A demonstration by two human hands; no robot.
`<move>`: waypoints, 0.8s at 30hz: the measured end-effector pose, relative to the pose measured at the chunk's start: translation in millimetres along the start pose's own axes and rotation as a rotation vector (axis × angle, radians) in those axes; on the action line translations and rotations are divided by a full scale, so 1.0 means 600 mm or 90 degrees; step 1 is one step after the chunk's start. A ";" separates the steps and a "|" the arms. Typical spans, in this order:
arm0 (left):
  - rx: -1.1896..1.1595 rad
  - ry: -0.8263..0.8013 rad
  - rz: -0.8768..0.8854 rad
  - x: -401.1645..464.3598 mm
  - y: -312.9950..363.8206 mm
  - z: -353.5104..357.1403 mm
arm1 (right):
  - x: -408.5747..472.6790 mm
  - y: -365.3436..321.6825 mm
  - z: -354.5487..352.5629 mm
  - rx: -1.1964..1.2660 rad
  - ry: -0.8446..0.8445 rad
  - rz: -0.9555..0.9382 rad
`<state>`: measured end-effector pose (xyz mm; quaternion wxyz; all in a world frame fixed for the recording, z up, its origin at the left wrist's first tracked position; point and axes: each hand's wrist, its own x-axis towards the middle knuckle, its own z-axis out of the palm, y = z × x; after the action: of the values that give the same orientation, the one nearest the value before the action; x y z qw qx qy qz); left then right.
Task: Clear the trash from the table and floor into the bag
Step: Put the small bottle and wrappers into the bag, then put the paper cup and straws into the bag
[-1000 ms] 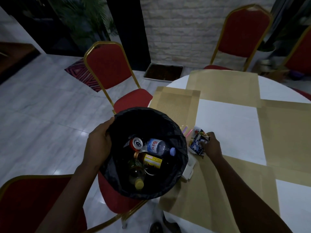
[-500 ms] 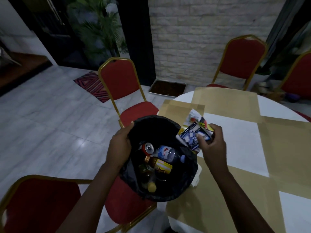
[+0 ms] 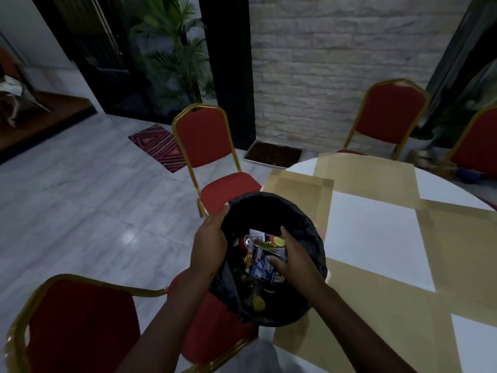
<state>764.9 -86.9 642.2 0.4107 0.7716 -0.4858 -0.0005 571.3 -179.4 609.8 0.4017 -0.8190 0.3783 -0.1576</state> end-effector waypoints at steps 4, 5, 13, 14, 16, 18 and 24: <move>-0.006 0.010 -0.022 -0.010 -0.018 -0.006 | -0.017 0.019 -0.030 -0.025 0.093 -0.038; -0.003 0.004 -0.024 -0.010 -0.025 -0.007 | -0.021 0.028 -0.037 -0.036 0.124 -0.050; 0.028 0.022 -0.030 -0.010 -0.046 -0.030 | -0.040 0.169 -0.061 -0.082 0.296 0.063; 0.020 0.027 -0.019 -0.012 -0.043 -0.033 | -0.043 0.195 -0.056 -0.095 0.272 0.100; 0.003 0.033 -0.005 -0.017 -0.038 -0.039 | -0.048 0.246 -0.039 -0.149 0.188 0.142; 0.017 0.036 -0.001 -0.019 -0.039 -0.042 | -0.053 0.285 -0.015 -0.212 0.079 0.172; 0.060 0.032 -0.045 -0.021 -0.046 -0.039 | -0.046 0.330 0.036 -0.309 -0.070 0.164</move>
<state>788.1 -57.2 635.1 0.3860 0.8065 -0.4470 0.0274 467.4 -224.4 443.3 0.2306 -0.8437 0.4835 0.0347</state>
